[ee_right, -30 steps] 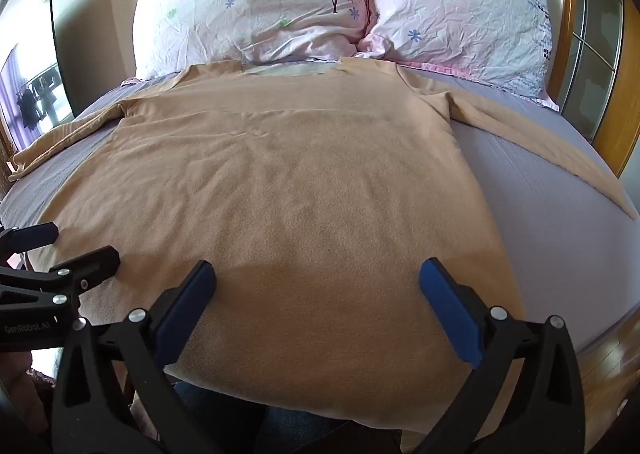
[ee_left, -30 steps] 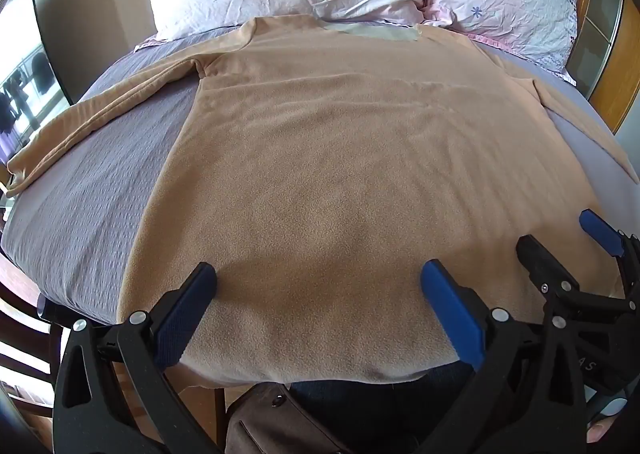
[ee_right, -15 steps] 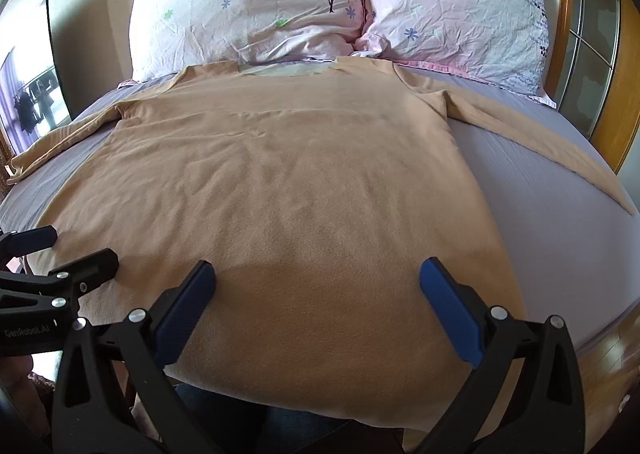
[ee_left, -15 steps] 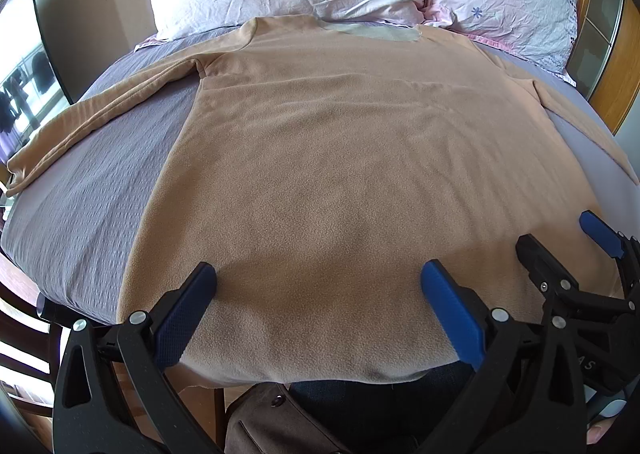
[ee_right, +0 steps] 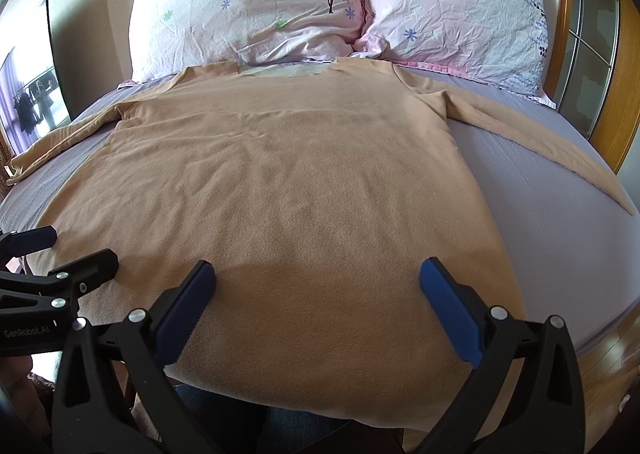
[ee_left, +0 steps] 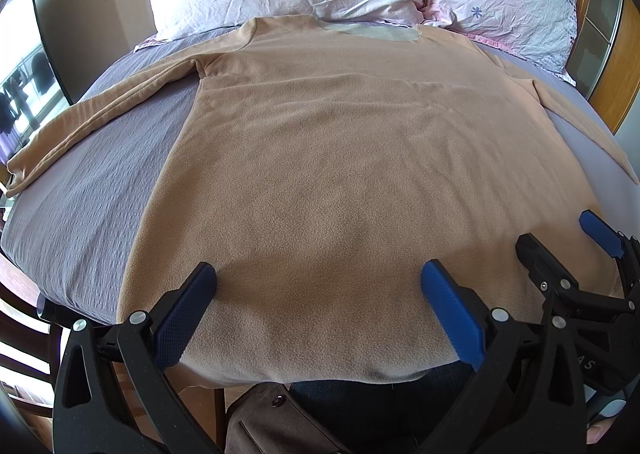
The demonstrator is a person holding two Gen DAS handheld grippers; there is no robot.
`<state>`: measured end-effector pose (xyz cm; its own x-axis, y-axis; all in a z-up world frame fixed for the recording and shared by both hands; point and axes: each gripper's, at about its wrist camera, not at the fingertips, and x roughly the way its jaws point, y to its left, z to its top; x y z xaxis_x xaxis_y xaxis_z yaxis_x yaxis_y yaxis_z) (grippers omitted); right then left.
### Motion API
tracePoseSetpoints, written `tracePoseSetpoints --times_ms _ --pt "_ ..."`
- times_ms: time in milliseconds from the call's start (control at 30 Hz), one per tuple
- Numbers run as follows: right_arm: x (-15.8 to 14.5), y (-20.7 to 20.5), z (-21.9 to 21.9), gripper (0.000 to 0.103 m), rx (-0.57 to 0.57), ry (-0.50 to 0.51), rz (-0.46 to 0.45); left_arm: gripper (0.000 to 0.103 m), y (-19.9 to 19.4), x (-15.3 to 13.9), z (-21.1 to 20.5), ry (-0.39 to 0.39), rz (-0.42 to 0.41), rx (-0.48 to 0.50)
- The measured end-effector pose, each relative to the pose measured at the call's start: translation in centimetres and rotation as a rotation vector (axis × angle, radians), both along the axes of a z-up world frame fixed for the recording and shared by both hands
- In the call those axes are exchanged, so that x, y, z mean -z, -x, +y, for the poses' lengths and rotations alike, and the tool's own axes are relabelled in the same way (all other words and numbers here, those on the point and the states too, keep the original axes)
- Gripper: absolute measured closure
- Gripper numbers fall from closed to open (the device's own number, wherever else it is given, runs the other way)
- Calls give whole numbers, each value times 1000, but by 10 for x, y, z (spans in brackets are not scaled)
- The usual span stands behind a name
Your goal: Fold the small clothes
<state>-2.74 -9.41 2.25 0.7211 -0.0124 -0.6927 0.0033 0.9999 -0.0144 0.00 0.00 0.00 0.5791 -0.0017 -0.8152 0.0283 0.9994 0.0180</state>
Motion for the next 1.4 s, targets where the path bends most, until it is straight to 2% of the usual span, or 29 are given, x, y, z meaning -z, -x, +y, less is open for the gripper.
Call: tracePoseSetpoints --times_ms 1400 --pt "-1 3 -3 2 2 -2 -11 1 0 0 0 1 -2 0"
